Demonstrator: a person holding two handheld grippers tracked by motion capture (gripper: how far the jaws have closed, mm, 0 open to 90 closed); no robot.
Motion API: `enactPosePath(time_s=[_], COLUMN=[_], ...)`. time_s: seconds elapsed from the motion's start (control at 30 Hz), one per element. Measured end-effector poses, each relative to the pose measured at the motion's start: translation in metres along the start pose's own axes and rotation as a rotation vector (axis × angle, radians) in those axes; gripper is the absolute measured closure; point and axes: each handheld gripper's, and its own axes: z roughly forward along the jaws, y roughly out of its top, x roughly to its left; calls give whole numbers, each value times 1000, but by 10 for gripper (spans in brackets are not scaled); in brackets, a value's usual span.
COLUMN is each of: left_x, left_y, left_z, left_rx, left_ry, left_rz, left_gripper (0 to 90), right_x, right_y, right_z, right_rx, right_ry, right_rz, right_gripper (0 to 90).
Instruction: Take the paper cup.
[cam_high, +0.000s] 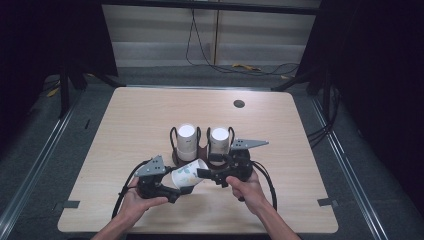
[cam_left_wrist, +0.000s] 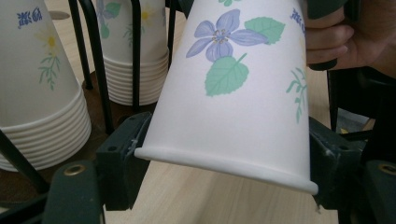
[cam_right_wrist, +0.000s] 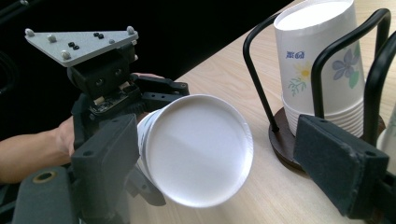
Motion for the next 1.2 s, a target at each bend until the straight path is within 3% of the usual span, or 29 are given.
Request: enactPosePath(time_s=[0.43,0.57,0.7,1.03,1.2], left_x=[7,9,11,8,8], left_y=[5,10,14,15,16], left_z=[-11,-16,-20,-18,-17], left_rx=[50,75,93,191,203], left_ry=[22,49,60,22,10], left_rz=[-59,-36,-48,-12,-8], left_gripper=[261,261,264,262,260], right_x=[2,2,1,3,5], right_y=[-2,-4,-5,-8,-9], right_z=[-11,-13,-14,-9,-7], right_rx=[25,36,52,116,152], right_ry=[-29,-38,-49,-55,-56], right_rz=[-23,-30,-40,-89,-121], right_gripper=[151,158,164,174,174])
